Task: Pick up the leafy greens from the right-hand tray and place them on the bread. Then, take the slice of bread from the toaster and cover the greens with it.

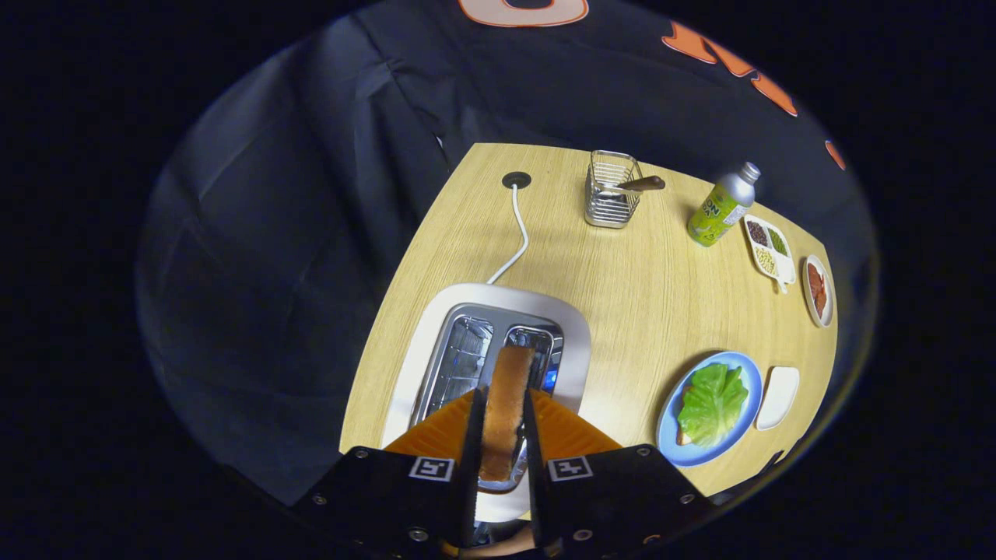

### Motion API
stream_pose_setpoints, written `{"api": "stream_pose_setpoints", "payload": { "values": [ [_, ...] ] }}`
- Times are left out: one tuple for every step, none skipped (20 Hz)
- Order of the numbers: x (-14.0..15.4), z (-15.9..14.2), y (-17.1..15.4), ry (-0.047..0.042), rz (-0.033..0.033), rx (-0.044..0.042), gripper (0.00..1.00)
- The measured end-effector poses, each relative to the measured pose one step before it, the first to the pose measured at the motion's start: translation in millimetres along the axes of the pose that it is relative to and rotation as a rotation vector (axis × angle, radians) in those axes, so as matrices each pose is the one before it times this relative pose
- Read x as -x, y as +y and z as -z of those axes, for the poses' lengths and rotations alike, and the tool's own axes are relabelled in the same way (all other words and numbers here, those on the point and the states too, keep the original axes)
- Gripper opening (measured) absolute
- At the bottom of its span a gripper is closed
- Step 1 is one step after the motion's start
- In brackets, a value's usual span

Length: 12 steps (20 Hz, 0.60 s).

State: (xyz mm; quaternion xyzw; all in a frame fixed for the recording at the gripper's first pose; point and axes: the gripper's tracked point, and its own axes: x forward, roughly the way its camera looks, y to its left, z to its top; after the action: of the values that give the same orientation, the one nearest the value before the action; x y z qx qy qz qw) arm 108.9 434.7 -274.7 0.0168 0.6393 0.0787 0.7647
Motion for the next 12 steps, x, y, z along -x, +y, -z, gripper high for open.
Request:
{"api": "stream_pose_setpoints", "payload": {
  "values": [
    [0.95,-1.22,-2.14,-0.00317,0.00784,-0.00508,0.25],
    [-0.52,-1.91,-0.88,-0.00145,0.00137,0.00441,0.22],
    [0.18,-0.28,1.38,-0.00086,-0.00797,0.00368,0.18],
    [2.1,0.28,-0.15,-0.00342,-0.00373,0.00509,0.16],
    [2.28,-0.74,0.82,-0.00256,-0.00761,0.00401,0.15],
    [4.35,-0.04,1.03,-0.00335,-0.01027,0.00006,0.15],
    [3.44,-1.59,-1.13,-0.00991,-0.00209,-0.00417,0.15],
    [4.36,-2.52,-0.21,-0.01031,-0.01027,-0.00375,0.15],
    [4.55,-1.57,1.33,-0.00841,-0.01448,-0.00673,0.15],
    [6.99,-1.43,-1.03,-0.00908,-0.01068,-0.00551,0.15],
    [6.48,-3.21,1.52,-0.01402,-0.01286,-0.01045,0.15],
    [6.97,-2.76,1.07,-0.01207,-0.01696,-0.00878,0.15]
  ]
}}
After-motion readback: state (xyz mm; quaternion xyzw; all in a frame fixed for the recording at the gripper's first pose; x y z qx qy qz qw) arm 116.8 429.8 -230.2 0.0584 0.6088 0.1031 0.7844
